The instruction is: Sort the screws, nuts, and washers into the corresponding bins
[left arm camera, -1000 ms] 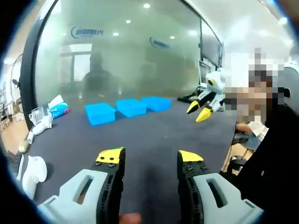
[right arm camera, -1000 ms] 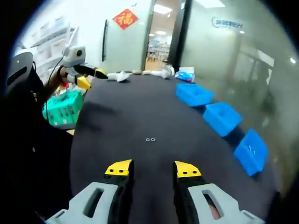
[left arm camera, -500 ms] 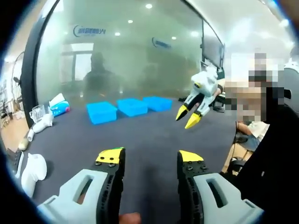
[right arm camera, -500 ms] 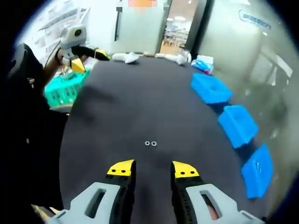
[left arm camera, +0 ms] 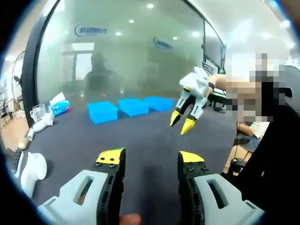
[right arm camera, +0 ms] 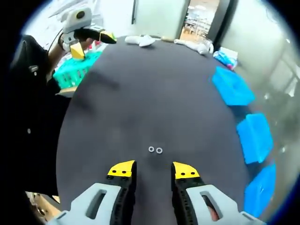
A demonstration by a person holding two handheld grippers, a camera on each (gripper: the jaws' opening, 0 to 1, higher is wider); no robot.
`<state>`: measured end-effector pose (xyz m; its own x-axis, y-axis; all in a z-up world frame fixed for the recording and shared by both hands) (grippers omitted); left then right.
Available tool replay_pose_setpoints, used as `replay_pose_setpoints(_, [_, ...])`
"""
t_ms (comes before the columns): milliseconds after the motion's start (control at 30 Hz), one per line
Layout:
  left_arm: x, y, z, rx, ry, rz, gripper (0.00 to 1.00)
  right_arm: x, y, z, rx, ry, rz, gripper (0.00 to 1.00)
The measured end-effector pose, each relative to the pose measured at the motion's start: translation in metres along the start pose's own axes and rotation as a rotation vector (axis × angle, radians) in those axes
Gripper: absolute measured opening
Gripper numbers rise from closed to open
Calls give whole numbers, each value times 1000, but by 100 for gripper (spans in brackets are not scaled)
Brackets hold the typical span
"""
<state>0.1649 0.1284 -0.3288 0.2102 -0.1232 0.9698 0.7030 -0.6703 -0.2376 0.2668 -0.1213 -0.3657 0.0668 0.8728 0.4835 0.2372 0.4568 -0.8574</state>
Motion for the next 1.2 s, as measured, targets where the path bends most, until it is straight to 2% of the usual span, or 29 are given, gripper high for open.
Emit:
replay_pose_setpoints(167, [-2,1,1,-3,-6,-1,43,5,4,-1,23,-14,26,24])
replay_pose_setpoints(267, [-4,1,0,-6,-12,2,43,4,7,1,49,-56,60,24])
replay_pose_setpoints(567, [-5,2,0,-11,-20,-1,43,11,15,-8,40,-92,95,20])
replay_pose_setpoints(867, [-8,1,3,-8,-29,-2,43,15,20,-15,36,-75,95,16])
replay_pose_setpoints(1200, [-9,0,7,2,-36,-4,43,13,30,-14,56,-102,122,13])
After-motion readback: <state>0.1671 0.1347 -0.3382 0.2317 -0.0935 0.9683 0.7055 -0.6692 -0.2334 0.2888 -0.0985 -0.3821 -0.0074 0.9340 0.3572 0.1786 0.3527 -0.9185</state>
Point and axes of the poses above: the point that each gripper's makers call its tool centre point, and the gripper's own axes: y roughly forward along the fingers, z roughly to its left, x roughly out of its top, the point moved 6 cm from there along -y, roughly backward along the fingers, and after that the axes turned 1 degree about -x, right-handed, at the moved point
